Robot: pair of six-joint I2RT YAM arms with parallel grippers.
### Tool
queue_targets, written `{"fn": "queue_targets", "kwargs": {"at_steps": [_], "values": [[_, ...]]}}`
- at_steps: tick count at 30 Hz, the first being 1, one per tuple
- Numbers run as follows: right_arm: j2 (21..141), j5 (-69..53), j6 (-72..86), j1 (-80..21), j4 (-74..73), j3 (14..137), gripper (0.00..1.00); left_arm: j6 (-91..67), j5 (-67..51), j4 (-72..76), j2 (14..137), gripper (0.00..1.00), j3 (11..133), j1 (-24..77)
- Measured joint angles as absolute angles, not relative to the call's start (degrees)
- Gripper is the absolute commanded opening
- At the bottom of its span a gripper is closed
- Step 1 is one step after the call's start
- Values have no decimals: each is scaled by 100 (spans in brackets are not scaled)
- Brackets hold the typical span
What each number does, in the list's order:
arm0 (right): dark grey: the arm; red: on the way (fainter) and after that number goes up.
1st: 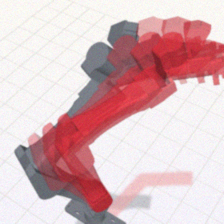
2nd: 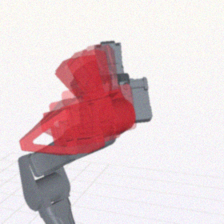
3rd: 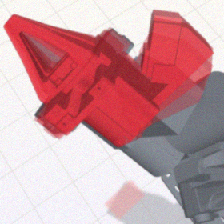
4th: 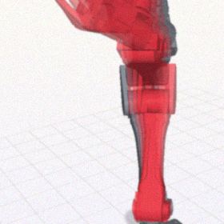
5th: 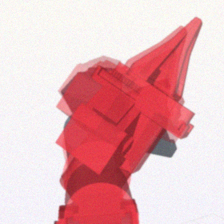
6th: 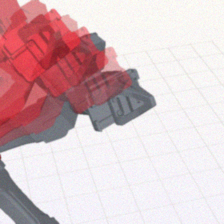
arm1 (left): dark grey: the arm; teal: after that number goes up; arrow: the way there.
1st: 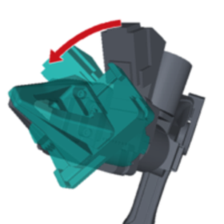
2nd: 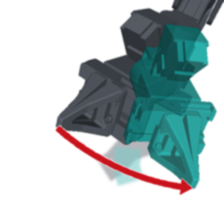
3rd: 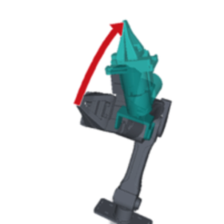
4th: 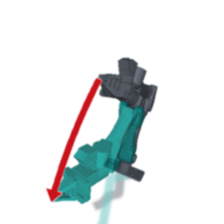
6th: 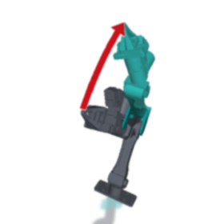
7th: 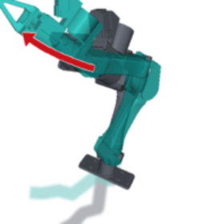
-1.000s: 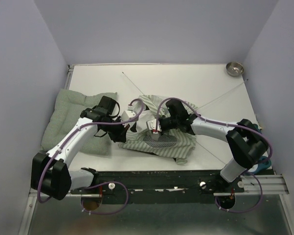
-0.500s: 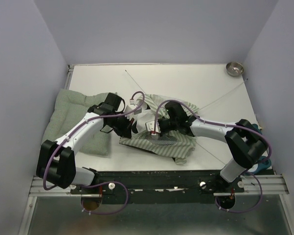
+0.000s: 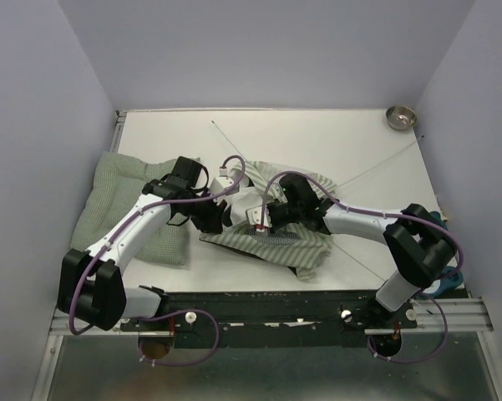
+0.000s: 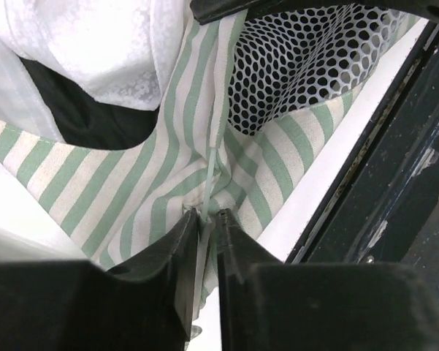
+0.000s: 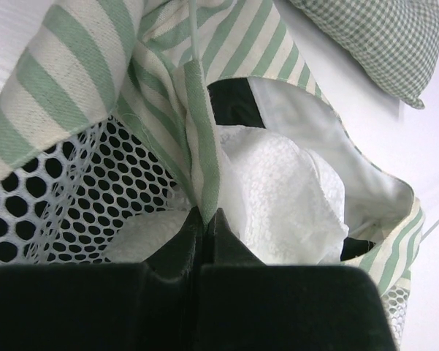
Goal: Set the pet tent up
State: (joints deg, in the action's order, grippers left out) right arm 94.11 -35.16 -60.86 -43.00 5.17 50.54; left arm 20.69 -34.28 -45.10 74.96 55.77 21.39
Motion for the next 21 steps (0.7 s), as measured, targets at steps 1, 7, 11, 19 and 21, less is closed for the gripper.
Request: {"fn": "queue_targets", "kwargs": {"at_steps": [1,7,11,19,21], "values": [[9408,-3516,-6086,-4313,534,5054,1,2082,-3452,-4508,7502,33,5579,2137],[9411,-3520,-6088,-4355,602,5054,1,2189,-3557,-4617,7485,37,5662,2018],[9408,-3520,-6088,-4355,635,5054,1,2204,-3570,-4622,7384,41,5686,1970],[9408,-3524,-6090,-4355,637,5054,1,2108,-3660,-4471,7518,47,5743,2010],[9411,-3524,-6090,-4355,637,5054,1,2091,-3662,-4390,7620,49,5774,2047]]}}
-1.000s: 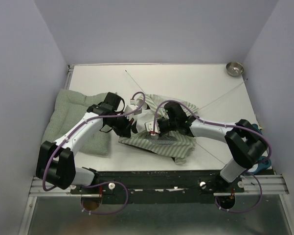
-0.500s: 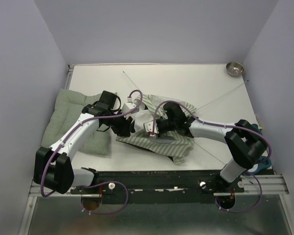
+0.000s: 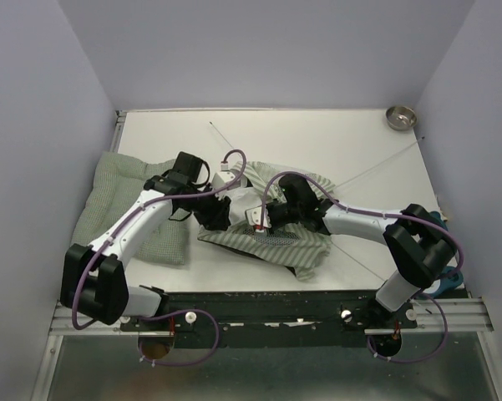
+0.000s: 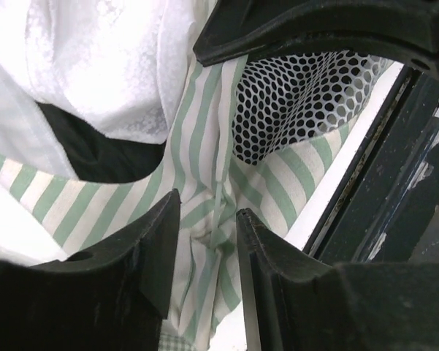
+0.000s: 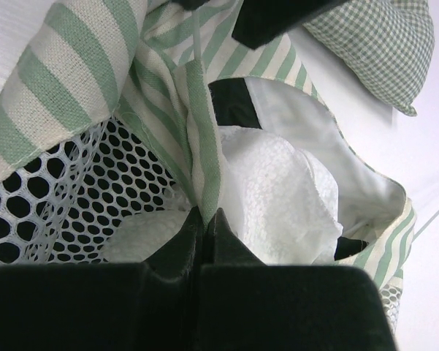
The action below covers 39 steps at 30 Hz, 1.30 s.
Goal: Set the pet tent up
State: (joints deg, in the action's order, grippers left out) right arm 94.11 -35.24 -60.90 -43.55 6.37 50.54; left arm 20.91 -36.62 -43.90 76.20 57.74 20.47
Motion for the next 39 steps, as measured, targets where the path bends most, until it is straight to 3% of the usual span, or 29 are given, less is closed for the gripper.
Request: {"fn": "queue_targets", "kwargs": {"at_steps": [4,5,7,8,11,15,21,23,26,28,39], "values": [[9408,-3524,-6088,-4355,637,5054,1,2051,-3656,-4246,7861,45,5778,2237],[9408,-3524,-6086,-4355,637,5057,1,2056,-3658,-4248,7935,37,5778,2296],[9408,-3522,-6086,-4355,637,5059,1,2071,-3651,-4278,8049,9,5778,2357],[9408,-3522,-6086,-4355,635,5061,1,2121,-3621,-4294,8084,0,5776,2375],[9408,-3511,-6093,-4357,637,5068,2,2235,-3540,-4324,8075,0,5708,2335],[9406,-3411,-6110,-4394,637,5113,18,2408,-3583,-4298,7701,0,5452,2130],[9229,-3295,-6173,-3951,178,5258,21,2764,-3507,-4414,7185,0,5240,1933],[9166,-3352,-6241,-3715,-152,5395,31,2862,-3485,-4355,7175,0,5192,1916],[9061,-3411,-6453,-3391,-779,5631,58,2971,-3387,-4303,7170,0,5181,1876],[9008,-3395,-6667,-3124,-1232,5819,66,3035,-3315,-4348,7168,0,5181,1835],[9389,-3494,-7627,-2285,-3046,7129,67,3404,-3096,-4447,7166,0,5207,1806]]}}
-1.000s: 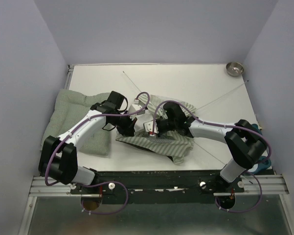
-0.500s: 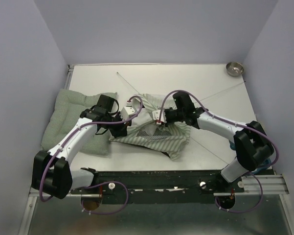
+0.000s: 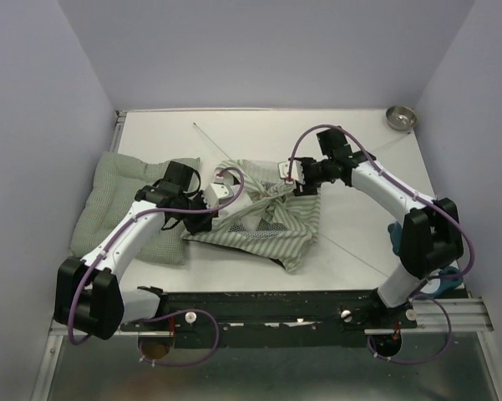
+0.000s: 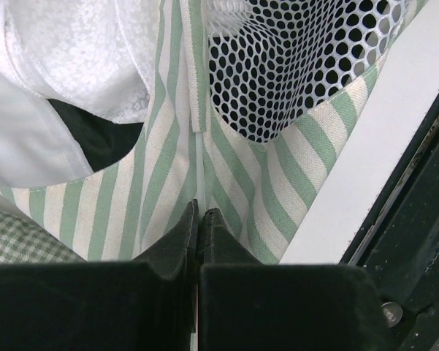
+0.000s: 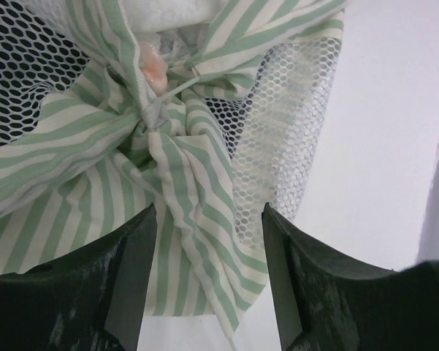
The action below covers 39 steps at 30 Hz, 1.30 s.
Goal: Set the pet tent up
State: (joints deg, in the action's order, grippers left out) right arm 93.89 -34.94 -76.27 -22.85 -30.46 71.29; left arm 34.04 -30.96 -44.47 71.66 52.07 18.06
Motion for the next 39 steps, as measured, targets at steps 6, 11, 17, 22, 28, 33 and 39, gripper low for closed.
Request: {"fn": "queue_targets", "kwargs": {"at_steps": [6,11,17,22,28,33,39], "values": [[10143,-3782,-8108,-2322,-3734,7710,69,3413,-2998,-4445,7135,0,5207,1806],[10584,-3774,-8604,-2414,-4202,7819,55,3398,-2897,-4418,7091,0,5207,1806],[10949,-3441,-8779,-2480,-4147,7933,1,3328,-2696,-4342,6956,0,5205,1796],[10912,-3277,-8488,-2484,-3771,7946,1,3050,-2635,-4034,6554,8,5188,1649],[10506,-2781,-7406,-2460,-2810,7946,1,2324,-2248,-3361,6012,99,5465,1566],[10110,-2368,-6672,-2399,-2143,7922,1,1675,-1863,-2456,5843,99,6130,1511],[9640,-1938,-5756,-2403,-1240,7675,1,775,-1439,-1415,5612,99,6775,1511]]}}
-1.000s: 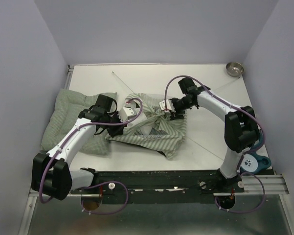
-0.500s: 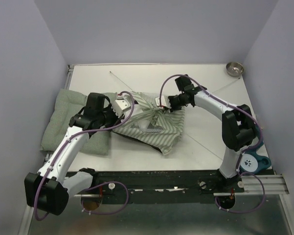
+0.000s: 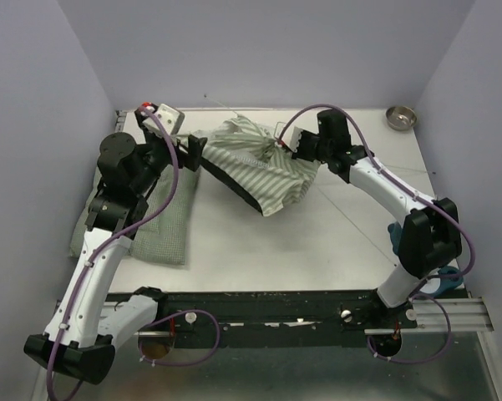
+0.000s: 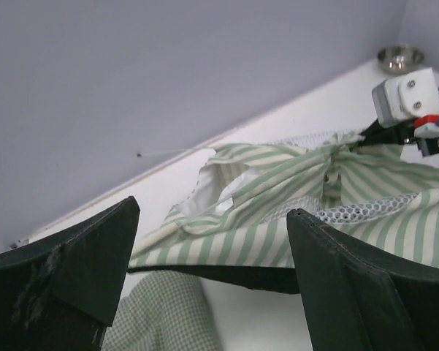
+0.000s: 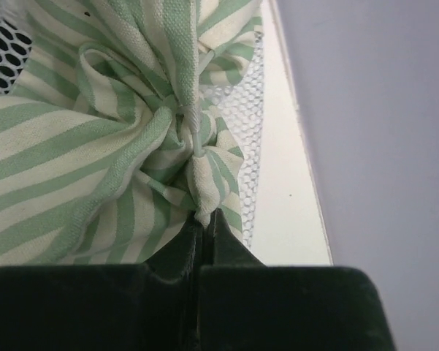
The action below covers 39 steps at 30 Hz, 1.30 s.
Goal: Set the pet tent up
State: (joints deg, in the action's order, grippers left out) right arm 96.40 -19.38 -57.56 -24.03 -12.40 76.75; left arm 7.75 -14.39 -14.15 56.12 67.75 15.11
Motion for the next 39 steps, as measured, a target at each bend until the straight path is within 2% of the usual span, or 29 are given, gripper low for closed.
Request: {"fn": "queue_targets", "kwargs": {"at_steps": [13,18,23,25,29,33,39], "values": [[8954,-1041,-3306,-2486,-45,8060,1,73,-456,-478,5245,99,7161,1511],[8698,-32,-3089,-2965,655,8023,1,21,467,-255,5179,99,7183,1509],[8447,1203,-3605,-3524,2115,7271,1,-272,1090,-298,5236,99,7264,1374],[8462,1693,-3979,-3682,2779,7035,1,-423,982,-342,5240,99,7264,1313],[8654,2639,-4456,-3752,3752,7133,1,-687,45,-355,5242,98,7264,1243],[8897,3288,-4252,-3743,3935,8027,1,-851,-674,-386,5463,98,7487,1243],[8772,3380,-3391,-3743,4040,8892,1,-950,-1319,-261,5653,98,7533,1243]]}}
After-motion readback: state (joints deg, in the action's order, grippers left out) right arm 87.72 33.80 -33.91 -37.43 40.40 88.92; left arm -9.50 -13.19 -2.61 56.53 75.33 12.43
